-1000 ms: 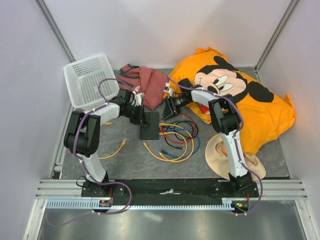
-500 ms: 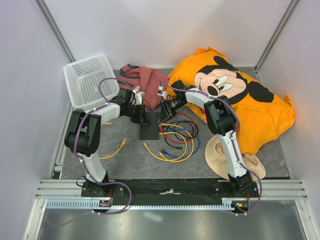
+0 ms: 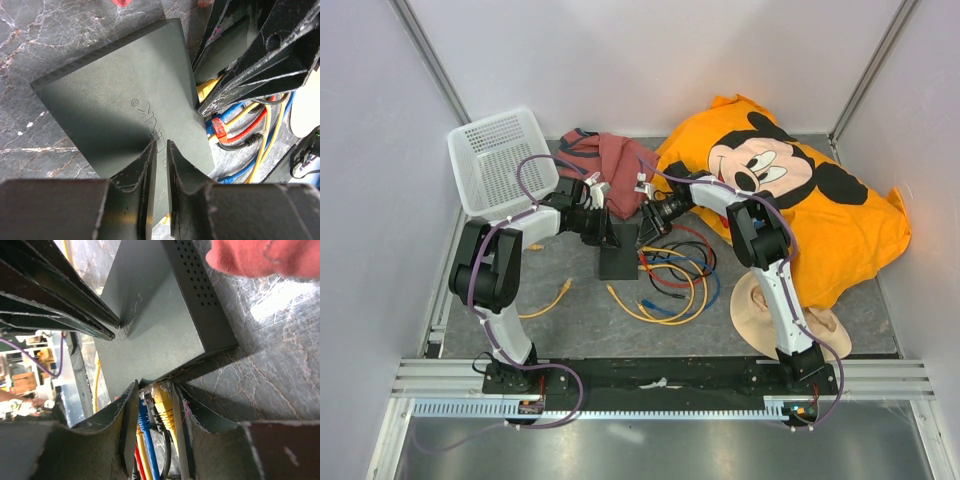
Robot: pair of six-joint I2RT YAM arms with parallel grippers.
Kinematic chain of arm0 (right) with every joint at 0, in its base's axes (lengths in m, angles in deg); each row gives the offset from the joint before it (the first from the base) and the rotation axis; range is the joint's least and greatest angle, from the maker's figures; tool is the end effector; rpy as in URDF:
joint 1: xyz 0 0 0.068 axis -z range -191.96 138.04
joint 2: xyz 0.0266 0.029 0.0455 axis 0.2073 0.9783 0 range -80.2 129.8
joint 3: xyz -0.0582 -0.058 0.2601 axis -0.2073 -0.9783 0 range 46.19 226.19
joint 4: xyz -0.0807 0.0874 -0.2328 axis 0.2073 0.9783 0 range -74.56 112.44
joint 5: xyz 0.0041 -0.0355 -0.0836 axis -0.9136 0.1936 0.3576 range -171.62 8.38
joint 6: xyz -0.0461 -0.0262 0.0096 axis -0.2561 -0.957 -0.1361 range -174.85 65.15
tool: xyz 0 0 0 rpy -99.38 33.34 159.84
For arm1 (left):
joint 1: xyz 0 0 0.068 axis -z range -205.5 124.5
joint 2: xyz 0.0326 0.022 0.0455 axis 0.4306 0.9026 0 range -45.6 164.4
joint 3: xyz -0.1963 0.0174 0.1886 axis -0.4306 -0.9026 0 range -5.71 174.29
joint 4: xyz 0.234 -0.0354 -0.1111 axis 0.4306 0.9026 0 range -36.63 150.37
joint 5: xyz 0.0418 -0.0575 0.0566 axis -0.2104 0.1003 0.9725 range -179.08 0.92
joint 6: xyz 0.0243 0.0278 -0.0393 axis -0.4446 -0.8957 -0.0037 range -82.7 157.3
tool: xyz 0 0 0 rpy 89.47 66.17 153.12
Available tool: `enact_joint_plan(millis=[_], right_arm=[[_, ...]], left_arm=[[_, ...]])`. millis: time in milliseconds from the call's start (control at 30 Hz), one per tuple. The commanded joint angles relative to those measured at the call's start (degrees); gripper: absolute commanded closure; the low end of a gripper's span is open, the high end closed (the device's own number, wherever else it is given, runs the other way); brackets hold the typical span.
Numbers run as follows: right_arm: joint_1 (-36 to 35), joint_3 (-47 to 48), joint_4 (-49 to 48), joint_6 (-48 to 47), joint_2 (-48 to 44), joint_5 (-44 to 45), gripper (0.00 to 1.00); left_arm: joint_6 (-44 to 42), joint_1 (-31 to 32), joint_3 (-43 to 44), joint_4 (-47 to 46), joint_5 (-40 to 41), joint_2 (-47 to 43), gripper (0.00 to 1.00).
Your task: Pull the plug from the switch port
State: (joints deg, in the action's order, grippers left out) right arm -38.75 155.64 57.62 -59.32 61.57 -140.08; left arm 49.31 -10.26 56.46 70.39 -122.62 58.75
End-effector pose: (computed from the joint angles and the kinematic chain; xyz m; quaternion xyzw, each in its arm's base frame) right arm 0.4249 0.2484 0.1073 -0.2963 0.8150 0.4976 0.0218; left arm 0.3424 -0.1136 0.1601 0.1027 0.9206 -0.3302 0.1815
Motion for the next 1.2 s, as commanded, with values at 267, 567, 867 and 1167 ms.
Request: enact_joint_plan(millis=[267,567,867,1167], right_arm=[[0.2,2.3,7.3,-11.5,7.5,4.7,0.63],[0.2,4.9,12.1,-20.4,8.5,5.7,0.64],[0.3,7.9,11.0,-19.1,10.5,7.6,0.78],[-0.5,6.8,6.4,-8.1,8.0,13.2,0.86]], left_arm=[[-0.1,0.2,-1.7,-0.9,3.2,0.1,0.78],[-0.8,0.2,-1.1,-0.6,3.2,0.8,0.77],[-1.6,0.2,-0.1,0.3,3.6,1.6,0.77],[-1.6,0.3,0.8,0.8,3.4,2.5,0.77]])
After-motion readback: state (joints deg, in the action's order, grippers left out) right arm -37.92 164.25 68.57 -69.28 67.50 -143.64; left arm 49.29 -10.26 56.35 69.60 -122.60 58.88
